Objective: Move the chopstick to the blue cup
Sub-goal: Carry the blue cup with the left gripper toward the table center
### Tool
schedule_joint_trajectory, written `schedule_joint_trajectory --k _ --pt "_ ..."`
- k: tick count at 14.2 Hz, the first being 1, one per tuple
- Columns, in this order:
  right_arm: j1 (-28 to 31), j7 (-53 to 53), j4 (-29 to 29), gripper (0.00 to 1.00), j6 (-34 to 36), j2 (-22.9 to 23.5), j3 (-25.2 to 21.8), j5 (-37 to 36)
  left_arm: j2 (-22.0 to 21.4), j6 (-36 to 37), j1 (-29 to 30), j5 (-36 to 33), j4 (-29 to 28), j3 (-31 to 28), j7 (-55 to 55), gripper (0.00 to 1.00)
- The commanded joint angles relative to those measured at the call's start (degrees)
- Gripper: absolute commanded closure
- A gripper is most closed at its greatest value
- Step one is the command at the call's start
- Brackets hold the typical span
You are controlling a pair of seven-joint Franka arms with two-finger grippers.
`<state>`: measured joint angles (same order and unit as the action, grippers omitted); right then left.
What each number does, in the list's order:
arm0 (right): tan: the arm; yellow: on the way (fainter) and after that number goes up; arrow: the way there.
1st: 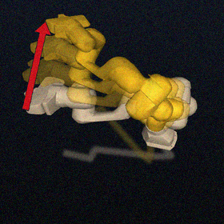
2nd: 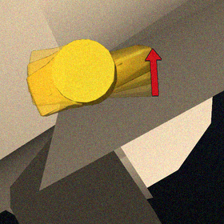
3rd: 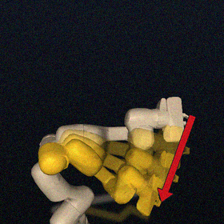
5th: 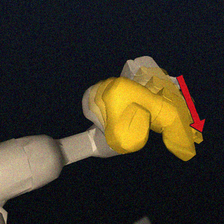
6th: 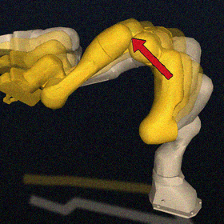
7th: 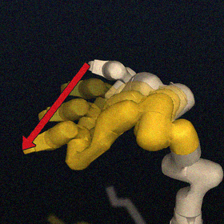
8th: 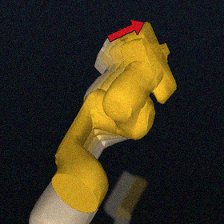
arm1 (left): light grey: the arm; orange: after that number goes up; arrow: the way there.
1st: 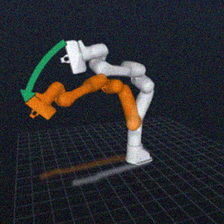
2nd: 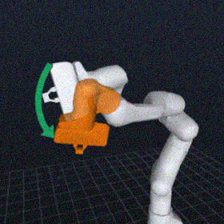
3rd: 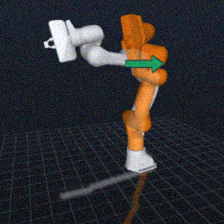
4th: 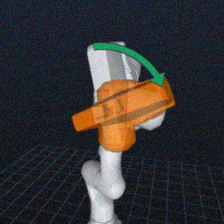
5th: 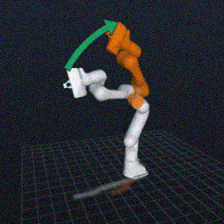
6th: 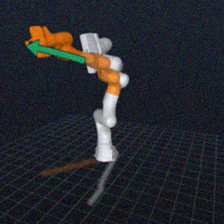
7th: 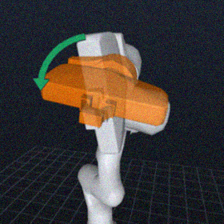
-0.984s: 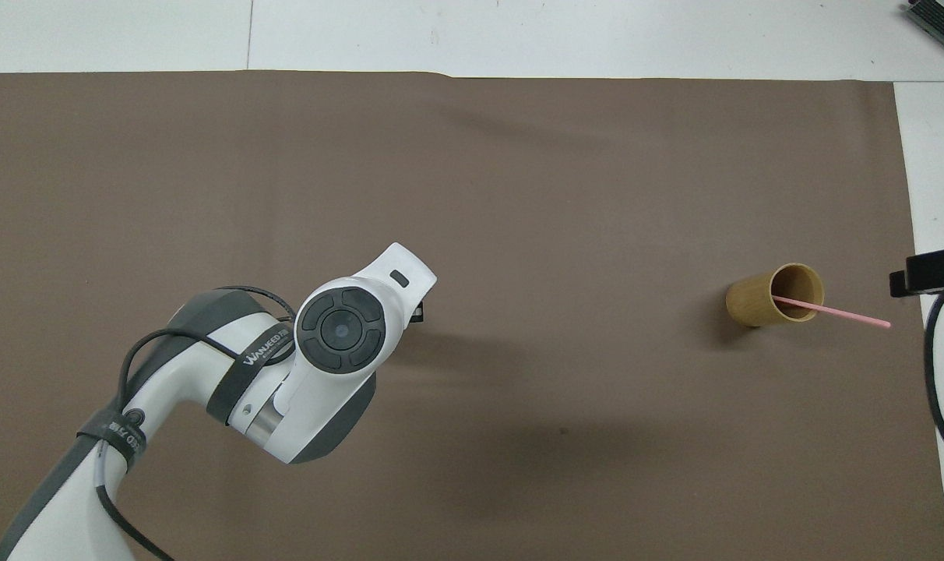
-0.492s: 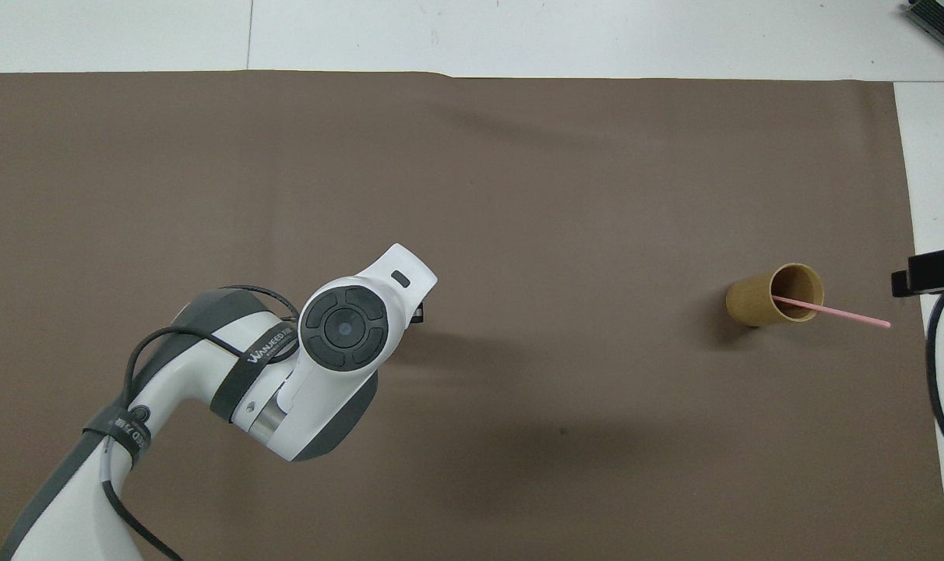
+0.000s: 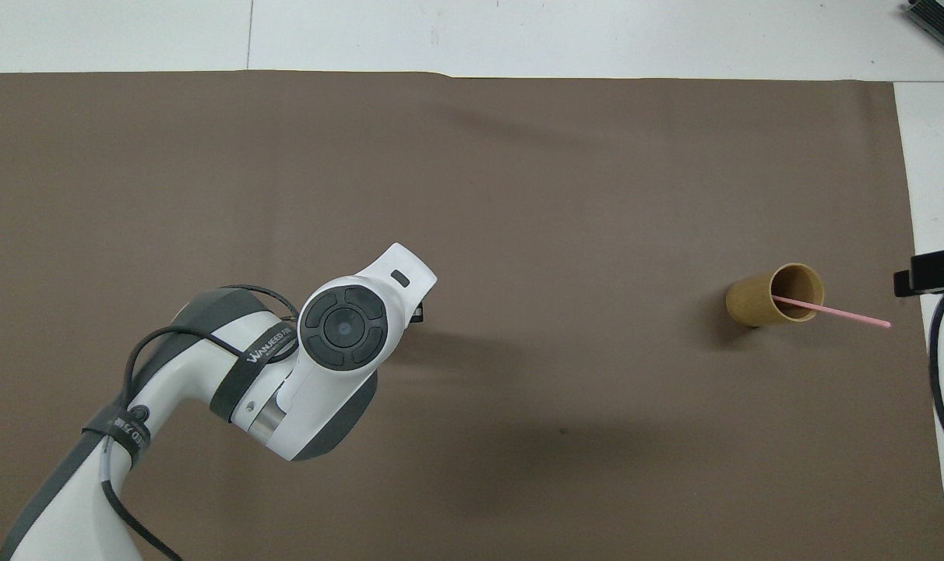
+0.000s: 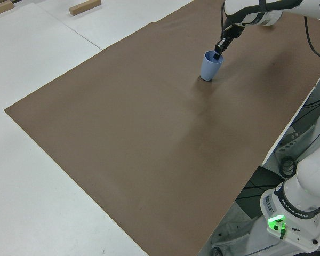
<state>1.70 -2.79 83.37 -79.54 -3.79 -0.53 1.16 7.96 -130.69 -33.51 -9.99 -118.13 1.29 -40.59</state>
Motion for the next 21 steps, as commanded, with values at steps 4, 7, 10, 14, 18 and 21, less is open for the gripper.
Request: schedule_joint_trajectory --k 4,7,10,14,18,21 --pt "1.20 1.03 0.21 0.00 -0.09 -0.43 0.45 1.21 0.21 0.00 -0.59 -1.61 0.45 -0.59 -0.72 0.63" --pt "1.20 1.03 0.21 0.00 -0.09 -0.43 0.45 1.21 0.21 0.00 -0.59 -1.61 0.62 -0.59 -0.72 0.55" --pt "1.20 1.03 0.21 0.00 -0.18 -0.34 0.45 1.21 0.30 0.09 -0.59 -1.61 0.97 -0.50 -0.72 0.51" --pt "1.38 2.52 0.21 0.00 -0.18 -0.43 0.10 1.21 0.21 1.75 -0.59 -1.53 2.64 -0.59 -0.63 0.50" --pt "4.01 8.13 7.57 0.00 -5.61 -4.10 0.09 1.30 -0.93 8.50 -0.15 -1.35 7.81 -0.85 2.17 0.47" --pt "5.94 12.01 12.33 0.00 -8.79 -5.35 0.01 1.30 -4.08 15.35 2.92 1.36 11.25 -0.85 8.22 0.39"
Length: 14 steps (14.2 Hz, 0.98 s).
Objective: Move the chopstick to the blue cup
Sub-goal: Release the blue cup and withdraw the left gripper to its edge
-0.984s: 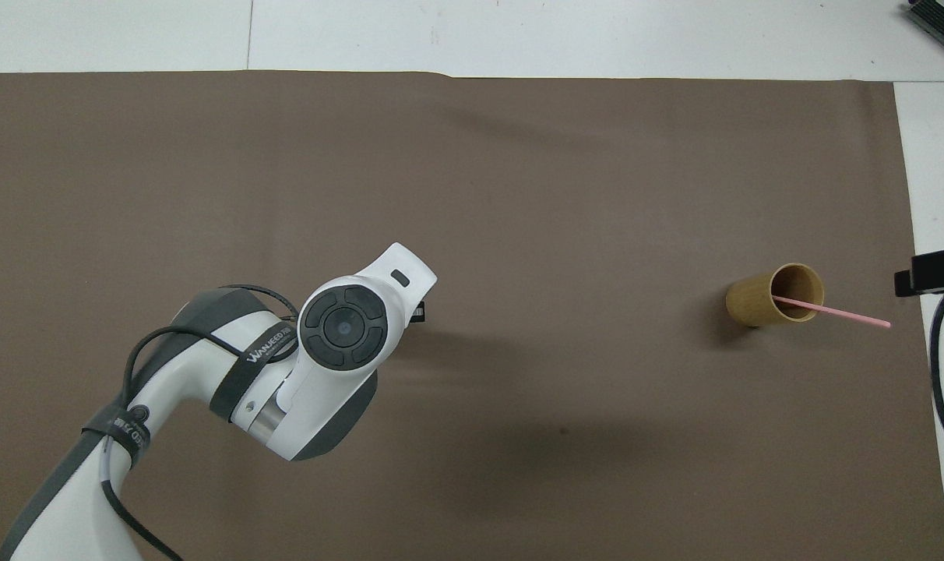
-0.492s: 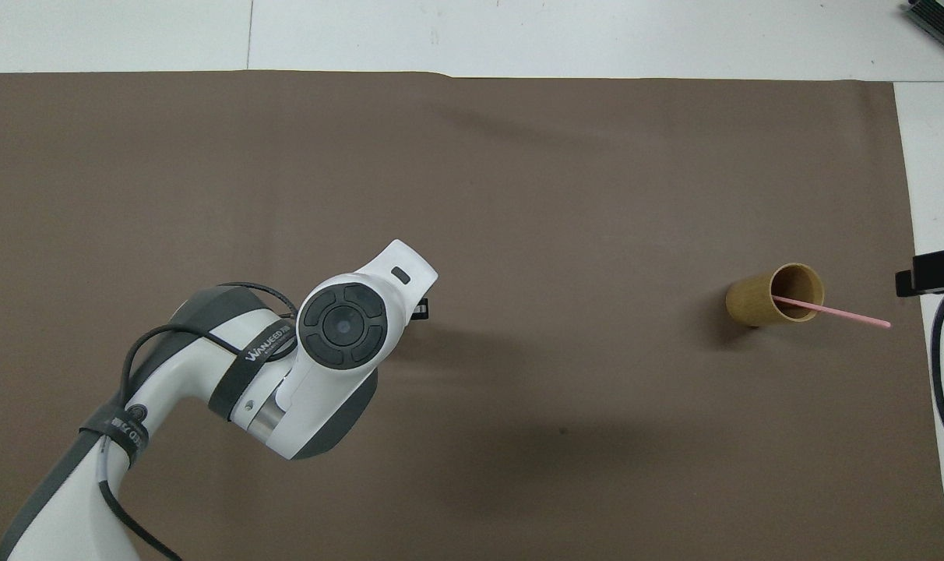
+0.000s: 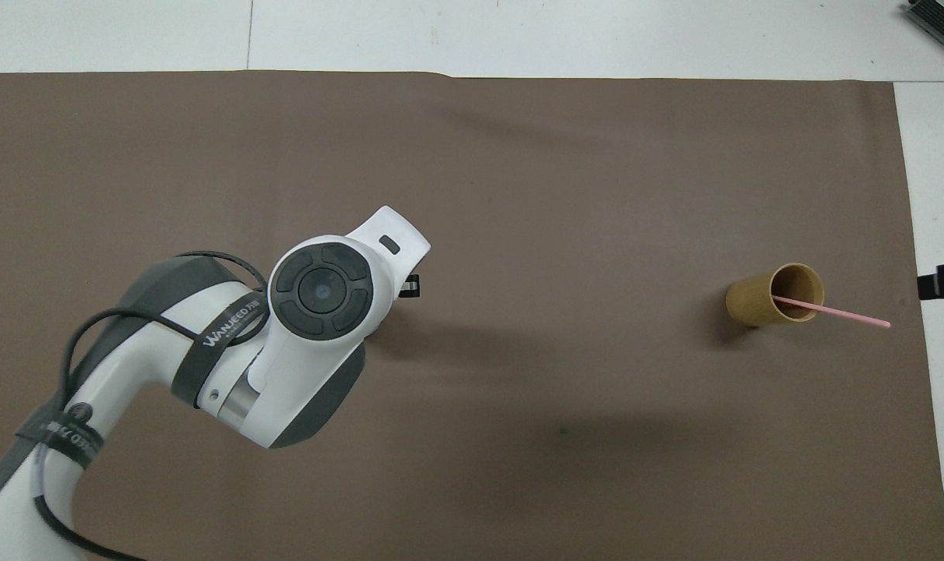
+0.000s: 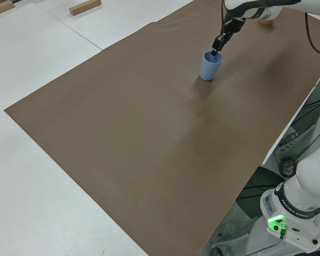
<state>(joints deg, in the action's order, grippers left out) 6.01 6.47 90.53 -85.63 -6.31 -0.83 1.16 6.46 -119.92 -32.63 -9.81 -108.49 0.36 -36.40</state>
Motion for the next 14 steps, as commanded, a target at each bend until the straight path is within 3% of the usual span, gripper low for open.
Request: schedule_joint_trajectory --k 1,4,10,14 --pt "2.34 3.28 6.67 0.00 -3.83 -2.92 0.30 1.30 -4.51 6.78 2.82 3.46 2.14 -0.27 7.19 0.31" --pt "3.40 5.91 12.99 0.00 -9.89 -4.67 0.30 1.30 -7.77 11.01 6.69 4.72 2.14 -0.45 12.75 0.00" --pt "6.03 9.77 20.73 0.00 -17.98 -4.68 0.22 4.55 -10.41 14.79 15.74 8.66 2.84 -0.80 23.55 0.00" --pt "9.10 15.14 25.92 0.00 -24.13 -4.15 0.22 7.62 -10.59 21.91 21.99 11.57 8.38 -0.98 28.23 0.00"
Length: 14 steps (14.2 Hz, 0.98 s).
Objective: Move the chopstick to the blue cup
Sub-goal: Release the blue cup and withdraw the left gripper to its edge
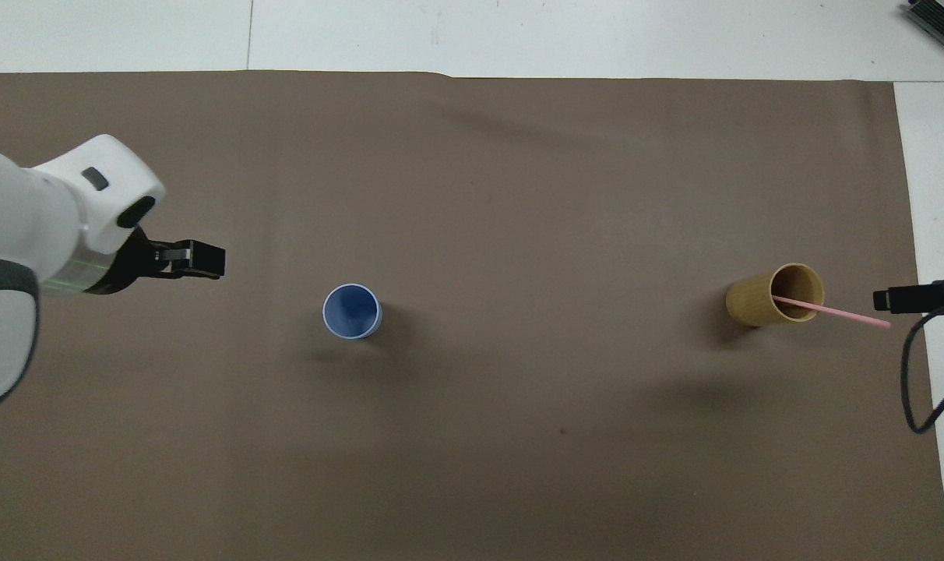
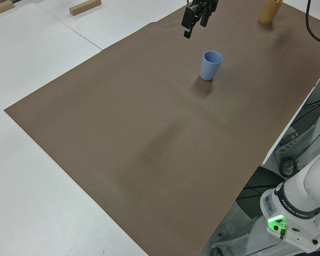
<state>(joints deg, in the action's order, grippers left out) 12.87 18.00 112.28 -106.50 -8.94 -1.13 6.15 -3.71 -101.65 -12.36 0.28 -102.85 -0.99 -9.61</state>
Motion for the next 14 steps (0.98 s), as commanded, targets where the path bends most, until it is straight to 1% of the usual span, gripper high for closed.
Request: schedule_joint_trajectory --k 1,3,5,8,11,13,14 --pt "2.68 4.40 5.04 0.00 -4.14 -1.43 0.52 3.16 -0.59 3.83 2.16 1.48 3.18 -0.15 1.35 0.00" --pt "3.38 5.64 6.54 0.00 -4.33 -1.43 0.43 4.82 -0.85 4.88 2.60 0.87 3.88 -0.15 1.18 0.00" --pt "3.82 5.73 7.86 0.00 -4.50 -1.34 0.43 6.23 -1.47 7.42 2.69 0.78 4.24 -0.24 0.91 0.00" --pt "5.49 9.93 11.11 0.00 -8.19 -1.17 0.34 7.81 -1.65 8.84 3.48 -0.53 4.76 -0.41 1.44 0.00" --pt "5.67 10.47 11.38 0.00 -8.37 -0.90 0.34 8.35 -1.38 9.63 3.65 -1.51 5.73 -0.41 1.44 0.00" --pt "6.11 10.82 11.47 0.09 -8.20 -0.90 0.26 8.35 -1.56 9.81 4.09 -1.51 5.99 -0.50 1.44 0.00" --pt "6.46 10.91 11.47 0.19 -8.11 -0.99 0.25 8.43 -1.47 10.07 4.27 -1.51 6.17 -0.42 1.52 0.00"
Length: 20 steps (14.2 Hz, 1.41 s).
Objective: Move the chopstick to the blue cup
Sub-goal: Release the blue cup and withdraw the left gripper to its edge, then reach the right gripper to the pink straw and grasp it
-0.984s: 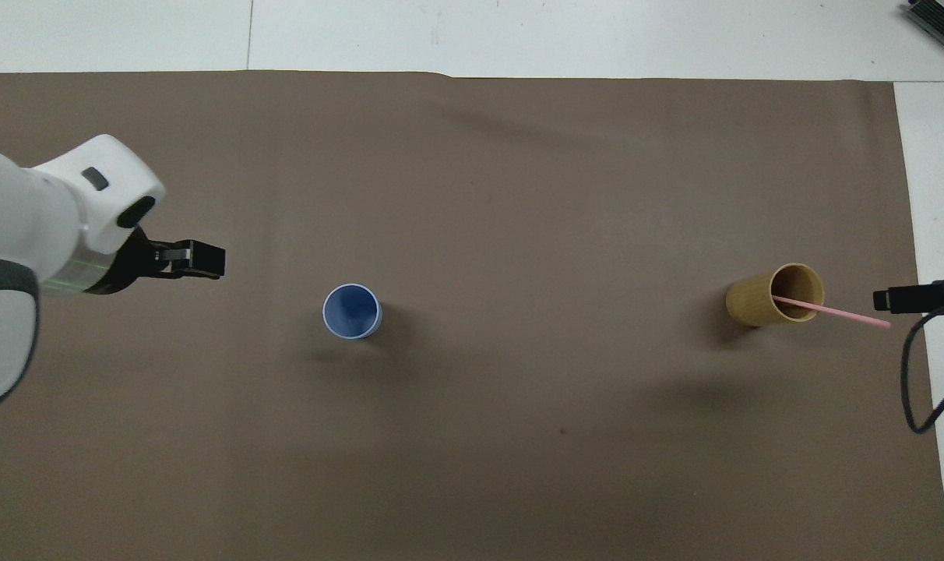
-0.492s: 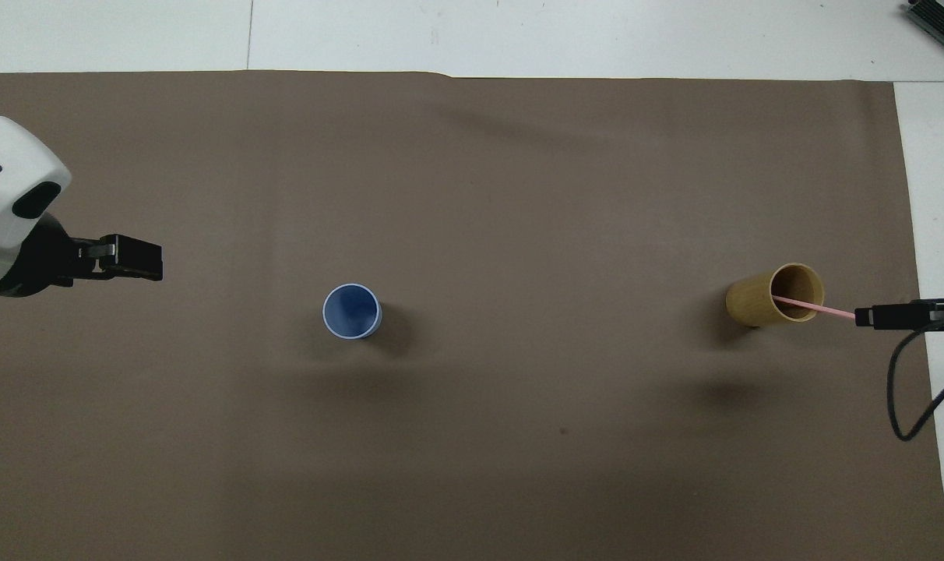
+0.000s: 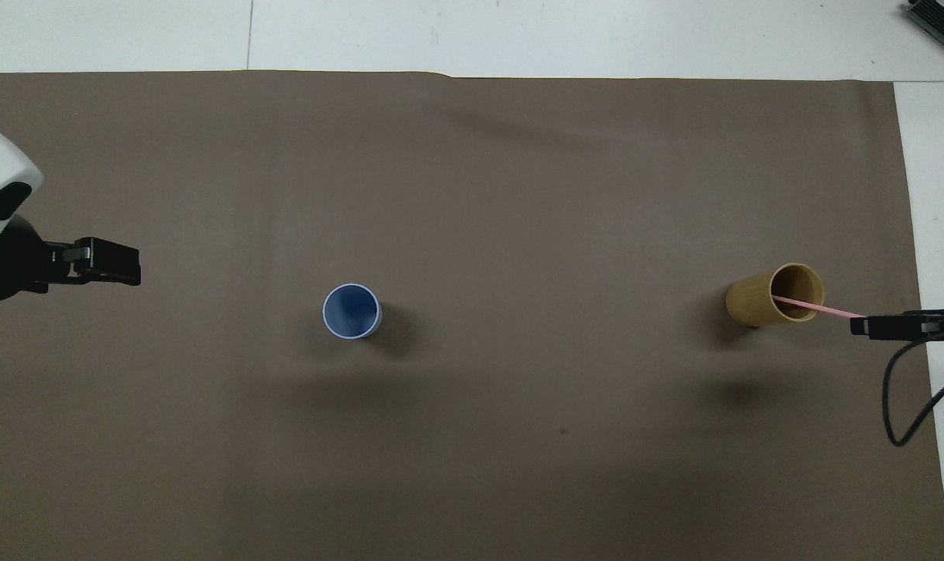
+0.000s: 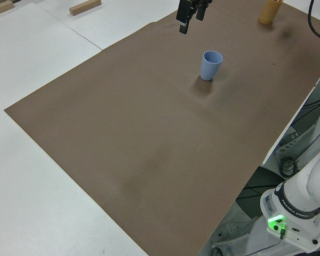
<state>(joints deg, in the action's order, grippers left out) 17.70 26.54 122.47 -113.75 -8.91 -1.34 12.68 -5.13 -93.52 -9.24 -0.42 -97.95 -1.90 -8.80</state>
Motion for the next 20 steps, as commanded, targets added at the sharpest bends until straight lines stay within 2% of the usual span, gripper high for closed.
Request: schedule_joint_trajectory --k 1,2,4,6,8,13,15,16,20 --pt "1.63 2.38 1.28 0.23 -0.77 -1.02 0.46 2.00 -0.06 1.94 1.59 -0.81 1.36 0.49 0.98 0.00" --pt "1.63 2.38 1.28 0.34 -0.77 -1.02 0.46 2.09 0.03 1.94 2.38 -0.81 1.36 0.58 1.07 0.00" --pt "1.72 2.38 1.28 0.41 -0.86 -1.02 0.46 2.78 0.12 1.76 1.86 -0.81 1.45 0.41 1.15 0.00" --pt "1.72 2.38 1.28 0.44 -0.86 -0.93 0.46 3.23 0.12 1.85 1.42 -0.81 1.71 0.32 1.07 0.00" --pt "1.90 2.38 1.20 0.55 -0.69 -0.93 0.46 3.23 0.20 1.94 1.33 -0.81 1.80 0.23 1.07 0.00" --pt "2.25 2.38 1.20 0.60 -0.16 -1.02 0.46 3.32 0.20 1.76 0.71 -0.64 2.51 -2.58 5.18 0.00" --pt "2.25 2.38 1.20 0.67 -0.16 -1.02 0.37 3.32 0.29 1.76 1.15 -0.37 2.51 -2.49 5.55 0.00" --pt "2.34 2.38 1.20 0.73 -0.07 -1.02 0.37 4.10 0.38 1.93 2.63 -0.37 2.59 -1.62 5.64 0.00" --pt "2.34 2.47 1.02 0.76 0.11 -1.02 0.02 4.81 0.56 1.94 8.80 -0.28 2.68 4.97 5.90 0.00"
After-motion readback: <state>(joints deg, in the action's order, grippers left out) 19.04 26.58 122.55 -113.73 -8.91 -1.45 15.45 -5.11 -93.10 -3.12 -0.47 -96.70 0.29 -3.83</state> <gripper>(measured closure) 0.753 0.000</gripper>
